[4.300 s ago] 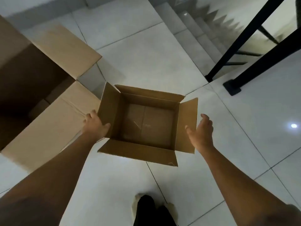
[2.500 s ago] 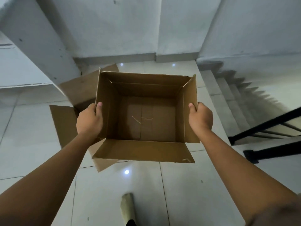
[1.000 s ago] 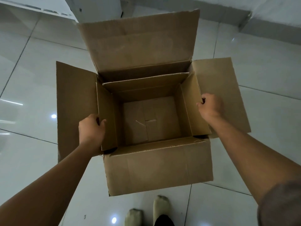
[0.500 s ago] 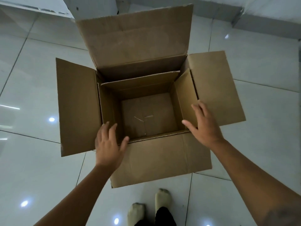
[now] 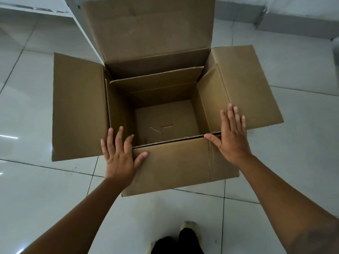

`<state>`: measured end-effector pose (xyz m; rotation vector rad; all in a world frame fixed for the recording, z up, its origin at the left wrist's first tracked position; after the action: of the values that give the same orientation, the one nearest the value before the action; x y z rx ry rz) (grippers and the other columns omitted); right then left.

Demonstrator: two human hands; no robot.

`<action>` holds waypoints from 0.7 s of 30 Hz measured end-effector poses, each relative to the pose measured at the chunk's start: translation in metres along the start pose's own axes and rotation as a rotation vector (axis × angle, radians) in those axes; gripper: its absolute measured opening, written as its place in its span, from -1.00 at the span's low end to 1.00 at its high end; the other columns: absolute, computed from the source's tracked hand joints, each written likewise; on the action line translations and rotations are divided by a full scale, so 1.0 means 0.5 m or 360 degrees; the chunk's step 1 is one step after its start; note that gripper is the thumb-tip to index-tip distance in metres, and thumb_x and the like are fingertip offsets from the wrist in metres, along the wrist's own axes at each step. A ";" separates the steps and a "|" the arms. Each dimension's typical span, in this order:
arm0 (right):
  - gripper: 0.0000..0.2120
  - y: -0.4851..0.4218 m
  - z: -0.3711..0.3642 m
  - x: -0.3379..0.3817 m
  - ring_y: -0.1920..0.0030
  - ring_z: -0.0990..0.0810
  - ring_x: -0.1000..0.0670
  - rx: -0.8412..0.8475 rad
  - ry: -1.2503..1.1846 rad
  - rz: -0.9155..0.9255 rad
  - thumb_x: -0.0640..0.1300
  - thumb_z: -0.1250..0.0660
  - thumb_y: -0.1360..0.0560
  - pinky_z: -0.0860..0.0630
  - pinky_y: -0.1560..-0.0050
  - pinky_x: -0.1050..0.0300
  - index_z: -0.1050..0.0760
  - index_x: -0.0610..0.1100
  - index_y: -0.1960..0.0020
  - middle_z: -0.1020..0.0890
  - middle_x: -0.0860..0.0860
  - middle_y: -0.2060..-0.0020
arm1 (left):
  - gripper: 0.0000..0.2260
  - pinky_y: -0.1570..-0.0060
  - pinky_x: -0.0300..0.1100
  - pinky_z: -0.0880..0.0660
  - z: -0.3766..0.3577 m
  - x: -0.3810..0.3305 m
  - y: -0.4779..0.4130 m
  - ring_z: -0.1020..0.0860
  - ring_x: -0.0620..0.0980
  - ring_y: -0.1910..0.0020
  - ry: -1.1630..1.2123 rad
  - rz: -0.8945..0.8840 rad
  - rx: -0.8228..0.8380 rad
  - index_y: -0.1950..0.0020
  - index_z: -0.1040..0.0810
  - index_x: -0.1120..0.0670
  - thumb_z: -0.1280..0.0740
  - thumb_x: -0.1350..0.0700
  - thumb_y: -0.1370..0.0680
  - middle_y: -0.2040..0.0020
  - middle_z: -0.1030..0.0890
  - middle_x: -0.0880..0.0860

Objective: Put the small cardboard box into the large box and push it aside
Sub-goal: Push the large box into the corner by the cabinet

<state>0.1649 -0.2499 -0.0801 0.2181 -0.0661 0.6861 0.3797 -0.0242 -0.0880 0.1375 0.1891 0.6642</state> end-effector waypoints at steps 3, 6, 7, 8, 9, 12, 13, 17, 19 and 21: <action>0.05 -0.037 0.010 -0.002 -0.54 0.14 -0.14 -0.0098 -0.0049 -0.0038 0.51 0.35 -0.29 0.13 -0.50 -0.14 -0.01 -0.20 -0.51 0.05 -0.19 -0.54 | -0.29 -0.40 -0.02 0.44 0.012 0.000 -0.058 0.07 0.19 -0.54 0.0007 -0.0064 -0.0116 -0.36 -0.39 0.09 0.11 -0.36 -0.47 -0.53 -0.19 0.18; 0.03 -0.081 0.020 -0.005 -0.54 0.09 -0.15 -0.0206 -0.0083 -0.0067 0.50 0.34 -0.31 0.09 -0.50 -0.15 -0.08 -0.19 -0.49 0.01 -0.19 -0.54 | -0.26 -0.43 0.08 0.35 0.027 -0.003 -0.127 0.10 0.17 -0.55 0.0018 -0.0165 -0.0188 -0.35 -0.38 0.09 0.15 -0.38 -0.46 -0.52 -0.20 0.18; 0.02 -0.095 0.024 -0.007 -0.54 0.08 -0.15 -0.0241 -0.0093 -0.0077 0.50 0.34 -0.31 0.08 -0.50 -0.14 -0.10 -0.19 -0.48 -0.01 -0.19 -0.54 | -0.25 -0.44 0.09 0.33 0.032 -0.003 -0.151 0.11 0.17 -0.55 0.0022 -0.0195 -0.0203 -0.35 -0.38 0.09 0.16 -0.39 -0.45 -0.52 -0.21 0.17; 0.01 -0.111 0.028 -0.008 -0.54 0.06 -0.16 -0.0279 -0.0093 -0.0076 0.49 0.33 -0.33 0.07 -0.50 -0.14 -0.13 -0.20 -0.47 -0.03 -0.20 -0.53 | -0.23 -0.44 0.10 0.32 0.039 -0.005 -0.175 0.11 0.16 -0.55 0.0023 -0.0225 -0.0219 -0.35 -0.39 0.09 0.18 -0.40 -0.44 -0.51 -0.22 0.17; -0.01 -0.127 0.031 -0.008 -0.53 0.04 -0.17 -0.0316 -0.0086 -0.0062 0.48 0.33 -0.34 0.05 -0.50 -0.13 -0.17 -0.20 -0.46 -0.05 -0.20 -0.53 | -0.21 -0.44 0.11 0.31 0.046 -0.008 -0.198 0.11 0.16 -0.55 0.0024 -0.0262 -0.0240 -0.34 -0.40 0.09 0.19 -0.41 -0.43 -0.51 -0.24 0.16; -0.11 -0.173 0.040 -0.012 -0.52 -0.06 -0.20 -0.0425 -0.0070 0.0010 0.40 0.28 -0.43 -0.04 -0.48 -0.15 -0.31 -0.23 -0.37 -0.18 -0.23 -0.49 | -0.19 -0.46 0.12 0.27 0.062 -0.013 -0.266 0.09 0.16 -0.55 0.0052 -0.0345 -0.0283 -0.31 -0.42 0.10 0.20 -0.42 -0.42 -0.49 -0.27 0.16; -0.15 -0.191 0.044 -0.016 -0.51 -0.10 -0.22 -0.0469 -0.0069 0.0032 0.37 0.26 -0.46 -0.07 -0.47 -0.16 -0.36 -0.24 -0.33 -0.23 -0.23 -0.48 | -0.20 -0.46 0.13 0.26 0.066 -0.016 -0.291 0.08 0.16 -0.55 0.0057 -0.0370 -0.0300 -0.29 -0.44 0.09 0.20 -0.42 -0.41 -0.49 -0.28 0.15; -0.33 -0.260 0.056 -0.026 -0.47 -0.22 -0.25 -0.0622 -0.0098 0.0078 0.25 0.14 -0.54 -0.16 -0.44 -0.20 -0.49 -0.24 -0.11 -0.42 -0.25 -0.37 | -0.22 -0.47 0.14 0.20 0.079 -0.022 -0.390 0.04 0.15 -0.55 0.0068 -0.0452 -0.0349 -0.16 -0.47 0.09 0.22 -0.44 -0.40 -0.47 -0.30 0.14; -0.42 -0.300 0.070 -0.032 -0.45 -0.25 -0.24 -0.0690 -0.0151 0.0091 0.19 0.06 -0.55 -0.18 -0.43 -0.20 -0.50 -0.25 -0.04 -0.49 -0.24 -0.30 | -0.28 -0.47 0.12 0.18 0.086 -0.021 -0.449 0.06 0.14 -0.54 0.0072 -0.0467 -0.0345 -0.14 -0.46 0.09 0.17 -0.42 -0.42 -0.48 -0.29 0.12; -0.47 -0.335 0.077 -0.043 -0.44 -0.29 -0.23 -0.0675 -0.0186 0.0139 0.13 0.04 -0.55 -0.23 -0.41 -0.20 -0.51 -0.27 -0.02 -0.52 -0.24 -0.26 | -0.38 -0.47 0.11 0.16 0.090 -0.014 -0.501 0.09 0.12 -0.55 0.0020 -0.0452 -0.0274 -0.15 -0.44 0.09 0.08 -0.35 -0.46 -0.49 -0.26 0.12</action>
<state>0.2549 -0.3977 -0.0750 -0.1534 -0.3311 0.7295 0.5340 -0.2270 -0.0902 -0.0587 0.1591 0.3962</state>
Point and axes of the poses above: each hand's wrist, its own y-axis away from the middle knuckle, its own z-axis out of the back of the hand, x = y × z, the point moved 9 cm from there along -y, towards the middle knuckle
